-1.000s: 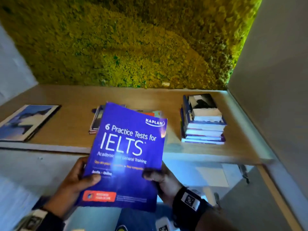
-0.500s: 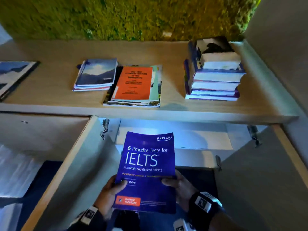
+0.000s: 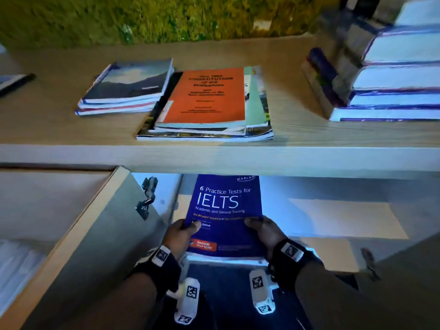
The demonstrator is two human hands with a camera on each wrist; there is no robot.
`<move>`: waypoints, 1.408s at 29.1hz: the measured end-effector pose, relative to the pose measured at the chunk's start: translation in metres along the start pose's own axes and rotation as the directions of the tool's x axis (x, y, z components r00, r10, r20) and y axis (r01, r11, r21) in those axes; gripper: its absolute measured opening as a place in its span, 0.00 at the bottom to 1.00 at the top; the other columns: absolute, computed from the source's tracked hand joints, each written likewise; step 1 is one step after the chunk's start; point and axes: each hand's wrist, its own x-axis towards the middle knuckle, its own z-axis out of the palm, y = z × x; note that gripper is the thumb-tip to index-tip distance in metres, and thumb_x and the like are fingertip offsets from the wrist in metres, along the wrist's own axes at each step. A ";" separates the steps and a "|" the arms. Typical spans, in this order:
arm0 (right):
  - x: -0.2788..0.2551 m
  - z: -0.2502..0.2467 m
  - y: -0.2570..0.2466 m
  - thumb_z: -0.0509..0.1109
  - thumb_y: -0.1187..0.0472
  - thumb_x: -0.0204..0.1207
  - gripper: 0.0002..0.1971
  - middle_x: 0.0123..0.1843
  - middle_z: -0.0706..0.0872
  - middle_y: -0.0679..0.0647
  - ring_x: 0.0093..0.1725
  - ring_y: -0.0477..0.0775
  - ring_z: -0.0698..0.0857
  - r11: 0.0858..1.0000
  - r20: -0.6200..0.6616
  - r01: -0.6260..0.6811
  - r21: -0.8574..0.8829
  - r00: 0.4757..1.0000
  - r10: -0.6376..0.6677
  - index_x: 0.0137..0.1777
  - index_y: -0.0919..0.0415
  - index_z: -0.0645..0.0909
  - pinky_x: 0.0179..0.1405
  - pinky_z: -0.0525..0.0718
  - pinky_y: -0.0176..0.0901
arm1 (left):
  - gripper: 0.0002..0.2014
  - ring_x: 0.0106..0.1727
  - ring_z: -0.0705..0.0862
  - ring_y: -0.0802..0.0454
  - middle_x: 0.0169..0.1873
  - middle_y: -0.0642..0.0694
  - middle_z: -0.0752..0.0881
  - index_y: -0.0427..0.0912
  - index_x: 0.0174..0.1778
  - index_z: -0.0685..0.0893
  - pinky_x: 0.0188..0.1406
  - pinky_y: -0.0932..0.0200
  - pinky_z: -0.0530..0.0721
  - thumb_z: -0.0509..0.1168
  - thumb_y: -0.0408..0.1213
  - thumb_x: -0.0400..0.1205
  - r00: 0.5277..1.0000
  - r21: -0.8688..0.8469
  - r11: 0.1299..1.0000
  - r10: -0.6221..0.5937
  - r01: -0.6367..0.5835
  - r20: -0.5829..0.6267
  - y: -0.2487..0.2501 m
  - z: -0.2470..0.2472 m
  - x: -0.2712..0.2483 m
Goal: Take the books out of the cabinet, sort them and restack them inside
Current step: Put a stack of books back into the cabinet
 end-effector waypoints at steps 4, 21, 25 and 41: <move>0.065 0.018 -0.014 0.69 0.65 0.83 0.08 0.54 0.93 0.67 0.55 0.71 0.91 0.993 -0.030 0.071 -0.094 0.997 -0.074 0.58 0.64 0.86 0.63 0.86 0.70 | 0.06 0.48 0.93 0.42 0.47 0.46 0.94 0.54 0.52 0.86 0.52 0.39 0.91 0.71 0.45 0.80 0.986 0.146 0.977 0.163 -0.157 -0.029 0.003 -0.004 0.061; 0.165 0.071 0.013 0.61 0.41 0.79 0.24 0.66 0.77 0.61 0.62 0.71 0.81 0.654 -0.202 0.044 -0.755 0.934 -0.296 0.68 0.54 0.77 0.64 0.82 0.60 | 0.29 0.87 0.56 0.35 0.85 0.37 0.63 0.56 0.78 0.76 0.85 0.34 0.55 0.64 0.56 0.80 0.848 0.896 0.358 0.529 -0.263 0.038 -0.031 0.016 0.107; 0.162 0.070 0.014 0.64 0.39 0.78 0.27 0.67 0.77 0.61 0.64 0.69 0.81 0.654 -0.146 0.073 -0.753 0.951 -0.273 0.71 0.54 0.77 0.65 0.82 0.58 | 0.30 0.89 0.47 0.41 0.88 0.43 0.53 0.60 0.82 0.65 0.86 0.39 0.44 0.57 0.63 0.83 0.904 0.892 0.384 0.422 -0.240 0.061 -0.034 0.013 0.106; -0.194 -0.009 -0.183 0.66 0.69 0.81 0.15 0.44 0.91 0.44 0.42 0.43 0.87 0.719 0.290 0.494 -0.488 0.869 -0.400 0.52 0.47 0.87 0.41 0.82 0.36 | 0.04 0.34 0.88 0.56 0.30 0.49 0.89 0.51 0.38 0.85 0.39 0.55 0.87 0.67 0.44 0.78 0.782 0.346 0.745 0.364 -0.571 0.506 0.199 0.066 -0.156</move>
